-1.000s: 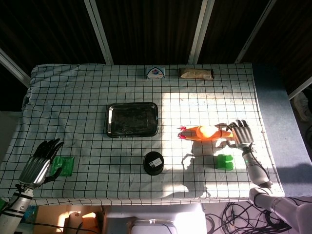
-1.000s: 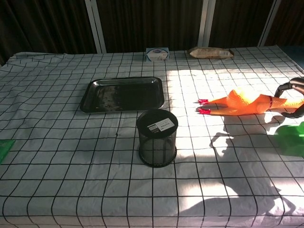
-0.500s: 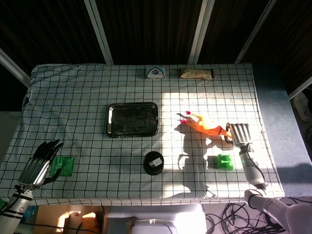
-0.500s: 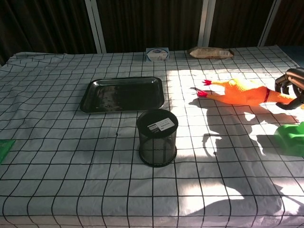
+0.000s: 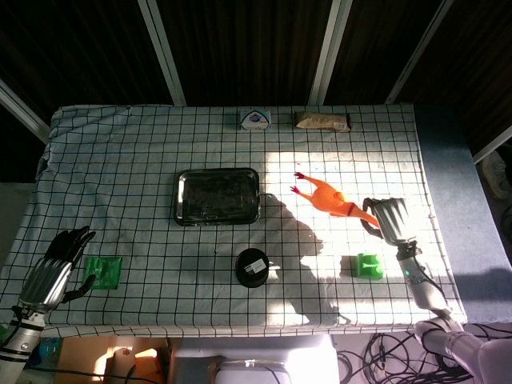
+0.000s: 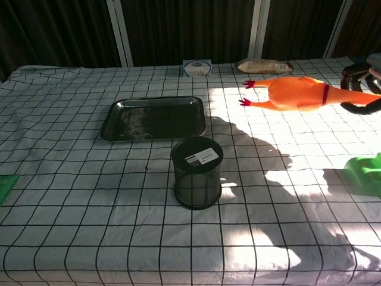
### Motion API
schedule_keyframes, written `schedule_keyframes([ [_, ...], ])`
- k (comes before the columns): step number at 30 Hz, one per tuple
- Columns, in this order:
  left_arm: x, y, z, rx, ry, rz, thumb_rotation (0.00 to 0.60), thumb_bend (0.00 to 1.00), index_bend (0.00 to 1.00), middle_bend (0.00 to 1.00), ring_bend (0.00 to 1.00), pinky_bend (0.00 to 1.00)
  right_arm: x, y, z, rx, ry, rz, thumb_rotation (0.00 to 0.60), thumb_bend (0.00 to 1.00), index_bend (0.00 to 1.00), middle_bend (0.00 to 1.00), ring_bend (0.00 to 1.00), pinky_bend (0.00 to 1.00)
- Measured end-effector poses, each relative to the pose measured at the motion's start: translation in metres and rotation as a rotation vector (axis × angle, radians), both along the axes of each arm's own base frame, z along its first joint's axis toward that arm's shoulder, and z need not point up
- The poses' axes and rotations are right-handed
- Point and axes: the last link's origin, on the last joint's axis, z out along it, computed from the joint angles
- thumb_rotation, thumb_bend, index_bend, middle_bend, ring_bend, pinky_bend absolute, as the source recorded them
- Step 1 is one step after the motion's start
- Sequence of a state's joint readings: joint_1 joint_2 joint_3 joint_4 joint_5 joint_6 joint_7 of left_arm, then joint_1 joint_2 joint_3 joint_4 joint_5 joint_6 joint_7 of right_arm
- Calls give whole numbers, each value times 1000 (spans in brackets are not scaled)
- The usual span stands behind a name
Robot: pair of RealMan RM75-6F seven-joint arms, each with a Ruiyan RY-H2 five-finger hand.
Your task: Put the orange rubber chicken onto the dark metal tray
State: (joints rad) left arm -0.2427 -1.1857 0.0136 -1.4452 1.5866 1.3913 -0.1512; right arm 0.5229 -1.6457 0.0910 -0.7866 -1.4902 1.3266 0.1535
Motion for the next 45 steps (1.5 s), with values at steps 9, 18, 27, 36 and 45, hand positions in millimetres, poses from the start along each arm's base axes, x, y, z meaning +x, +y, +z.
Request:
schedule_keyframes([
  [9,11,14,18,10,-175,-103,600,351,0,0,0,43,61,15,23,111,-167,230,600,476,936,799,748,772],
  [18,40,31,6,-59,-229,-207,600,239,0,0,0,18,146,-7,6,317,-158,332,600,476,940,801,749,772],
  [27,74,46,-14,-144,-319,-254,600,203,0,0,0,9,221,-31,-38,386,-127,334,600,476,940,801,749,772],
  [36,87,66,-24,-161,-433,-242,600,186,0,0,0,8,264,-25,-63,430,-140,357,600,476,940,801,749,772],
  [45,92,78,-38,-171,-464,-224,600,186,0,0,0,98,288,-17,-85,450,-153,366,600,476,941,802,750,772],
])
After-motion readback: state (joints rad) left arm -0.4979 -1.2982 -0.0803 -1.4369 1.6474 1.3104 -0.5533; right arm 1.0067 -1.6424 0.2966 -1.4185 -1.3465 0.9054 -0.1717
